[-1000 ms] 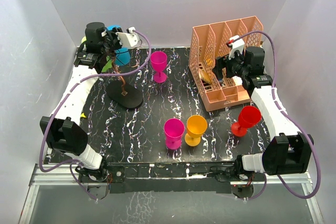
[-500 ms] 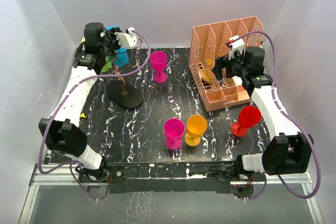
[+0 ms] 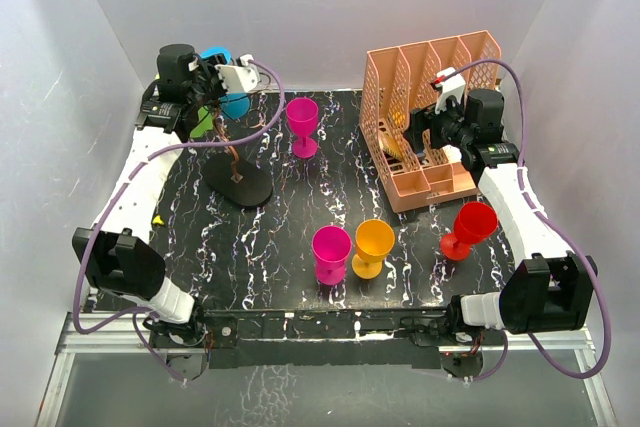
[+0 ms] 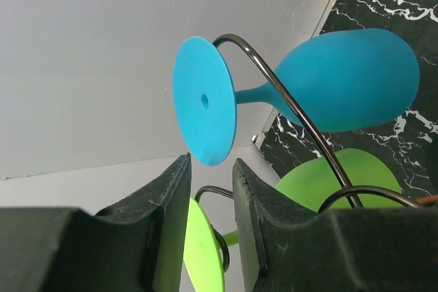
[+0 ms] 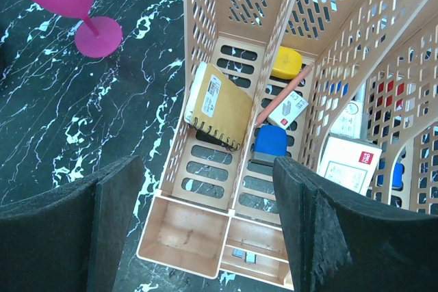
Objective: Place the wine glass upside down on the wine glass rack
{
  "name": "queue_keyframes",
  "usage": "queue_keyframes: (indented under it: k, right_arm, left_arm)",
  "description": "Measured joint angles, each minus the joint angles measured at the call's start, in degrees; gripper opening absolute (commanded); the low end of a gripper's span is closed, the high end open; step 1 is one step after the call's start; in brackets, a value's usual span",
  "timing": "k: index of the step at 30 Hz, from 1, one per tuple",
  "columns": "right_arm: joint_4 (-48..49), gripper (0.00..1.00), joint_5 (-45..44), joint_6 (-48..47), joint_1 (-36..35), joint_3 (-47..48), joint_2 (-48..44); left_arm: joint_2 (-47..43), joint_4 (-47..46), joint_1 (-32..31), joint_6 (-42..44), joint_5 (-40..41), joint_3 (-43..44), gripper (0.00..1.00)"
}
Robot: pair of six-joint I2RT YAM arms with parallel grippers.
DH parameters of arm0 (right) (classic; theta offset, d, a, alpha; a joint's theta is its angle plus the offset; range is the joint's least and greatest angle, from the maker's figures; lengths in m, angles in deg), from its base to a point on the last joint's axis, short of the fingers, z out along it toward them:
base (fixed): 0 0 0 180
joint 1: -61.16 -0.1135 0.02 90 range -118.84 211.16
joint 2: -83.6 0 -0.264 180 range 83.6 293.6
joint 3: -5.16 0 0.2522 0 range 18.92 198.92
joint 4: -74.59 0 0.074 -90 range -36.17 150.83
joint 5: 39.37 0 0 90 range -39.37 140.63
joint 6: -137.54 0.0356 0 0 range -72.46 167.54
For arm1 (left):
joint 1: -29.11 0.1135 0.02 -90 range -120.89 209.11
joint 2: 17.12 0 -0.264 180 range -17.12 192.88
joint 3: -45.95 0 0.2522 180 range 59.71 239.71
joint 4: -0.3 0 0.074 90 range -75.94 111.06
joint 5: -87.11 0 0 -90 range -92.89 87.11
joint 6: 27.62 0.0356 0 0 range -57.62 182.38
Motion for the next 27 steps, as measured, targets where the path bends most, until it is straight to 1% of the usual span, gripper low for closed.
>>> queue_keyframes:
  k: [8,14,19,24,27]
  right_arm:
    - [0.0,0.84,0.2,0.0,0.0,0.0,0.0]
    - [0.0,0.87,0.5,-0.3,0.0,0.0,0.0]
    - [-0.2,0.88,1.8,-0.7,0.0,0.0,0.0]
    - [-0.6,0.88,2.7,-0.6,-0.1,0.0,0.0]
    - [-0.9,0.87,2.9,-0.6,-0.9,0.4,0.0]
  left_arm:
    - [-0.5,1.4,1.0,0.0,-0.3,0.0,0.32]
    - [-2.8,1.4,1.3,-0.1,-0.3,0.0,0.39]
    - [-5.6,-1.4,1.3,-0.5,0.5,-0.8,0.4]
    - [-7.2,-5.0,1.3,-3.4,2.0,-0.9,0.41]
    - [-7.5,-6.4,1.3,-7.5,2.7,-0.4,0.47]
